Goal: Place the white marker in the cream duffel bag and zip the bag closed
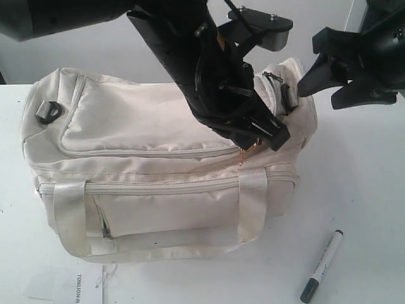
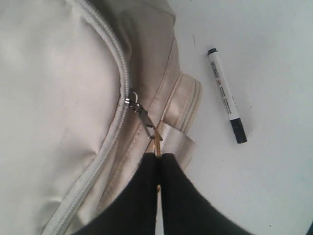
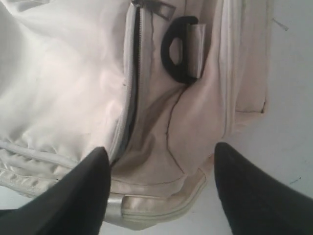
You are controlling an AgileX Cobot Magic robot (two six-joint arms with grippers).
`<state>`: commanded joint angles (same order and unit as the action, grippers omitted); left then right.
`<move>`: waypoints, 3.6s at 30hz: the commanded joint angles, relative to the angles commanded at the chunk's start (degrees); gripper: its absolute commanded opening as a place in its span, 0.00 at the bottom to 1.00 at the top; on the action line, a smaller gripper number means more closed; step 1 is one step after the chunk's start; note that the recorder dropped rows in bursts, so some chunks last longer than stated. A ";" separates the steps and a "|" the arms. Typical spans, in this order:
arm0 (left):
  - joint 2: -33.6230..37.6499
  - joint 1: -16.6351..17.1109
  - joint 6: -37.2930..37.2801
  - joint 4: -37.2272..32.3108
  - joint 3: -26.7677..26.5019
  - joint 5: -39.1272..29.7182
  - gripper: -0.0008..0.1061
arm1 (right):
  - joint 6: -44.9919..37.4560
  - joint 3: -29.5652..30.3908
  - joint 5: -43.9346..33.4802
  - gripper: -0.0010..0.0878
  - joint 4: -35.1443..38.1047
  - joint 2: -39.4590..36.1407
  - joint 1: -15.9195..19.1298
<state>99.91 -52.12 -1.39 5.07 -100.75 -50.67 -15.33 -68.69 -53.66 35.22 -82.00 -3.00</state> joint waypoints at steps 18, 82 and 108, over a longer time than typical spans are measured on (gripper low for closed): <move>-0.11 0.00 0.00 0.00 0.00 -0.48 0.01 | -3.53 0.81 6.15 0.67 10.73 -6.82 -5.29; -2.20 0.00 1.39 -3.98 0.00 -15.21 0.01 | -8.89 0.81 11.73 0.01 15.71 -11.22 -5.06; -3.91 0.00 3.78 -5.60 0.00 -19.29 0.01 | -8.89 0.81 11.83 0.01 15.38 -11.22 -4.96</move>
<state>96.01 -52.12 2.40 -0.53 -100.75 -69.96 -24.22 -67.87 -41.82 50.60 -93.22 -7.95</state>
